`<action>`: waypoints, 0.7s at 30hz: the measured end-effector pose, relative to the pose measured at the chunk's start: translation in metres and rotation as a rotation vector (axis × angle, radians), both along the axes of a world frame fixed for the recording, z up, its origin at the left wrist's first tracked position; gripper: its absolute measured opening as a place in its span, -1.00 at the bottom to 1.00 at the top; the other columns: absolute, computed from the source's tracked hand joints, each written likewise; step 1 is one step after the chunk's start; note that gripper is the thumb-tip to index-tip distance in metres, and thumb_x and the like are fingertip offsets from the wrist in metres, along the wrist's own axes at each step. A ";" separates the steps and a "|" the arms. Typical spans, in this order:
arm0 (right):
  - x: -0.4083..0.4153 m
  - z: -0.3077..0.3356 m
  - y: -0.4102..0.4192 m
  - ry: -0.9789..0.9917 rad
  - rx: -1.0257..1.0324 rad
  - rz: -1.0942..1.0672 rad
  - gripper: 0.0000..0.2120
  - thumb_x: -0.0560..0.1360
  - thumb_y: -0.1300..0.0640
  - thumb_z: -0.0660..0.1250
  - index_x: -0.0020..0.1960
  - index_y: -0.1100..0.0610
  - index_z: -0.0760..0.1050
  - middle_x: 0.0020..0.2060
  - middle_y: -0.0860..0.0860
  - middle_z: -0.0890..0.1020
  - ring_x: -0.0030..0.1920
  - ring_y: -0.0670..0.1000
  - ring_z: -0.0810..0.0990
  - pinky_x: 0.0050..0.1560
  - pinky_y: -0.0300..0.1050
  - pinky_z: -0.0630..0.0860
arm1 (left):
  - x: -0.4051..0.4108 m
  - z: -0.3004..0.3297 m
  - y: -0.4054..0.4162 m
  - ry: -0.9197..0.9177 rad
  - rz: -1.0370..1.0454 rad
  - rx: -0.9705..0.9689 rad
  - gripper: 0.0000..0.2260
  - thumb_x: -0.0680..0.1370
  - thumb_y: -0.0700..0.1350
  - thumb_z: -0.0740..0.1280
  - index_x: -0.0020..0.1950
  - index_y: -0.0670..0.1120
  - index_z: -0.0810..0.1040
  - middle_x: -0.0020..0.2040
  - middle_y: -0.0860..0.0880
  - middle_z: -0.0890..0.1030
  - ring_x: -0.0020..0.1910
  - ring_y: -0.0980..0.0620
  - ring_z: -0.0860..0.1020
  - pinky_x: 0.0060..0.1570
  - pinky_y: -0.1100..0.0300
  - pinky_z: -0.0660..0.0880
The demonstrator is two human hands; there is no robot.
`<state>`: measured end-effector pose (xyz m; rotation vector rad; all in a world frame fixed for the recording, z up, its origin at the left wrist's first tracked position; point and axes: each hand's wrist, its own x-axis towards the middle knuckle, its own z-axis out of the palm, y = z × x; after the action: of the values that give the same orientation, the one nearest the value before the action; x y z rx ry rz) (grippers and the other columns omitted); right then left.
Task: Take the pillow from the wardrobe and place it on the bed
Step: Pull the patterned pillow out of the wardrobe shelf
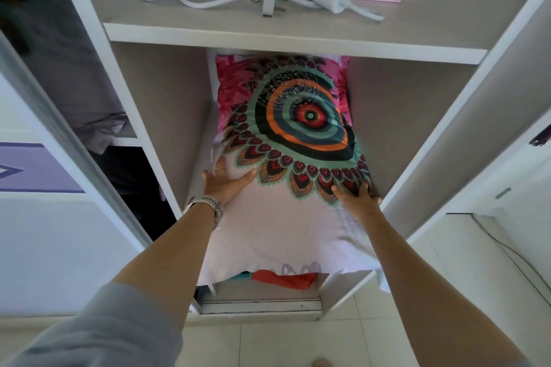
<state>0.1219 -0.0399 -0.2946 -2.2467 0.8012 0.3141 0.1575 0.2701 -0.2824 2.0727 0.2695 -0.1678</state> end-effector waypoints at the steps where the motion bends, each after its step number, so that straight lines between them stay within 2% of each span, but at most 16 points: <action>1: 0.000 0.000 -0.001 0.004 0.026 -0.012 0.03 0.34 -0.47 0.24 0.57 -0.06 -0.20 0.54 0.26 -0.15 0.51 0.36 -0.01 0.51 0.25 0.04 | -0.002 0.000 -0.001 -0.010 0.000 0.006 -0.12 0.33 0.34 0.38 0.54 0.10 0.11 0.57 -0.04 0.15 0.54 -0.21 -0.11 0.48 -0.05 -0.07; 4: -0.002 -0.001 -0.003 -0.005 0.080 -0.033 0.03 0.36 -0.44 0.27 0.57 -0.05 -0.22 0.55 0.23 -0.12 0.52 0.33 0.02 0.51 0.17 0.05 | -0.007 0.002 -0.003 -0.017 0.019 0.038 -0.16 0.37 0.32 0.38 0.54 0.08 0.12 0.55 -0.06 0.21 0.54 -0.23 -0.06 0.50 -0.08 -0.04; 6: -0.003 -0.002 -0.002 -0.046 0.112 -0.041 0.04 0.36 -0.40 0.31 0.58 -0.02 -0.17 0.54 0.23 0.03 0.51 0.31 0.09 0.51 0.20 0.08 | -0.009 0.003 -0.003 0.010 0.027 0.014 -0.13 0.32 0.35 0.39 0.53 0.10 0.14 0.54 -0.09 0.23 0.53 -0.23 0.00 0.49 -0.11 0.02; 9: -0.004 -0.002 -0.001 -0.139 0.196 -0.040 0.05 0.33 -0.30 0.44 0.56 0.09 -0.04 0.47 0.21 0.29 0.45 0.29 0.26 0.45 0.26 0.20 | -0.011 0.007 -0.001 0.072 0.021 -0.067 0.00 0.17 0.43 0.40 0.52 0.13 0.13 0.51 -0.12 0.29 0.48 -0.20 0.23 0.43 -0.13 0.22; 12: -0.011 0.005 0.001 -0.185 0.177 -0.035 0.01 0.28 -0.25 0.50 0.53 0.07 0.07 0.38 0.18 0.42 0.36 0.28 0.39 0.39 0.21 0.34 | -0.016 0.012 -0.001 0.071 0.018 -0.120 0.03 0.12 0.40 0.44 0.50 0.14 0.14 0.45 -0.08 0.37 0.39 -0.17 0.36 0.37 -0.13 0.31; 15: -0.021 0.016 0.006 -0.272 0.233 -0.022 -0.09 0.26 -0.12 0.57 0.46 0.08 0.22 0.28 0.14 0.54 0.22 0.22 0.53 0.26 0.13 0.48 | -0.023 0.015 0.004 0.015 0.075 -0.195 -0.13 0.16 0.23 0.55 0.40 0.13 0.28 0.31 -0.04 0.49 0.28 -0.14 0.46 0.31 -0.09 0.40; 18: -0.036 0.025 0.015 -0.333 0.242 0.005 -0.21 0.26 -0.06 0.59 0.39 0.07 0.33 0.18 0.09 0.62 0.15 0.18 0.58 0.26 0.15 0.49 | -0.033 0.018 0.014 -0.048 0.120 -0.296 -0.37 0.26 -0.01 0.59 0.24 0.11 0.38 0.21 -0.05 0.53 0.18 -0.11 0.52 0.21 -0.02 0.49; 21: -0.057 0.030 0.023 -0.386 0.218 0.002 -0.29 0.26 -0.06 0.59 0.33 0.05 0.41 0.08 0.05 0.66 0.08 0.18 0.61 0.21 0.19 0.52 | -0.050 0.019 0.017 -0.118 0.137 -0.321 -0.43 0.31 -0.16 0.57 0.23 0.04 0.41 0.20 -0.07 0.53 0.09 -0.07 0.54 -0.03 0.16 0.54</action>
<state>0.0653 -0.0164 -0.2647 -2.0143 0.5317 -0.0343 0.1073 0.2873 -0.2633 1.7320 0.2909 -0.0035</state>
